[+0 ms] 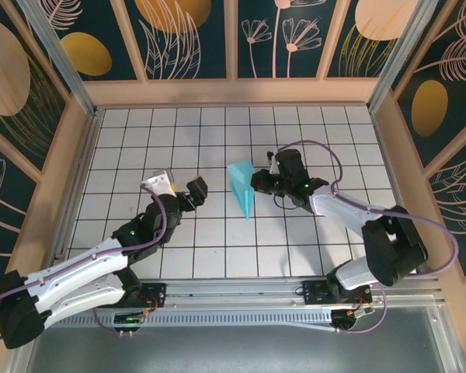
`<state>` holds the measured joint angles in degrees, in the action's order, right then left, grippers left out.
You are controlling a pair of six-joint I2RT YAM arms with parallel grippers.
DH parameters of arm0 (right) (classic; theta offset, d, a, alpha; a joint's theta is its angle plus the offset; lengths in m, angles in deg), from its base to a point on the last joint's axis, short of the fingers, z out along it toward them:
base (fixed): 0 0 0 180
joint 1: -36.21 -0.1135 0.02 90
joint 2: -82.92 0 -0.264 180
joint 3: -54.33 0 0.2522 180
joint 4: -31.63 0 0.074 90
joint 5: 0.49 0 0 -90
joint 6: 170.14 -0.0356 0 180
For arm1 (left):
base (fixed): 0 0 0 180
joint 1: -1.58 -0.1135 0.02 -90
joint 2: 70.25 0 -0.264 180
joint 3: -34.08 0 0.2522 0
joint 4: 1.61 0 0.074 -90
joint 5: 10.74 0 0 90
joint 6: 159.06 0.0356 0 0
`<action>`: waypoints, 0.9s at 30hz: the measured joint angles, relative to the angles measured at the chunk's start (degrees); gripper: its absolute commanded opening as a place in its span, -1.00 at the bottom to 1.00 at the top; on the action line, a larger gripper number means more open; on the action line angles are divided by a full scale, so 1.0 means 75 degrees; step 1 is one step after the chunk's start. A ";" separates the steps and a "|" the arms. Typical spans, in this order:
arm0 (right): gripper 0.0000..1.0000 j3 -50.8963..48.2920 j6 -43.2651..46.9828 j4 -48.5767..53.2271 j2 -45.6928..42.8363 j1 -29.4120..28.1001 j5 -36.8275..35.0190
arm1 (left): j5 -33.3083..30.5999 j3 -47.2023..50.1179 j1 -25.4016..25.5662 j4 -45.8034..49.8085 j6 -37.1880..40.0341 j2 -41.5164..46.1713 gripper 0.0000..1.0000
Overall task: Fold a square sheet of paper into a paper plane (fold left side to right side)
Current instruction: Turn over the paper plane at the center of the table.
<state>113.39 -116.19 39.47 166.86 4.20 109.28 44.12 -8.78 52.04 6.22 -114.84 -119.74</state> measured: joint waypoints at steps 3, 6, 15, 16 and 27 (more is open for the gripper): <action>-1.00 -0.0090 -0.0210 -0.0772 0.0708 -0.0003 0.0463 | -0.0230 0.0189 -0.0044 0.0117 -0.0154 0.0396 0.97; -1.00 -0.0093 -0.0321 -0.1207 0.1341 -0.0017 0.0688 | -0.0350 0.0248 -0.0044 0.0239 -0.0283 0.0577 0.98; -1.00 -0.0099 -0.0425 -0.1614 0.2145 -0.0015 0.0717 | -0.0414 0.0268 -0.0087 0.0399 -0.0431 0.0493 0.98; -1.00 -0.0099 -0.0402 -0.1571 0.2168 -0.0015 0.0659 | -0.0411 0.0268 -0.0087 0.0417 -0.0431 0.0443 0.98; -0.99 -0.0178 -0.0093 -0.0976 0.2174 0.0015 0.0009 | -0.0213 0.0268 -0.0181 0.0428 -0.0589 -0.0265 0.98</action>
<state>112.06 -116.89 32.15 183.16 4.31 109.35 42.53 -6.77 50.69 9.43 -119.25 -121.73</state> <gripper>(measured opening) 0.050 0.988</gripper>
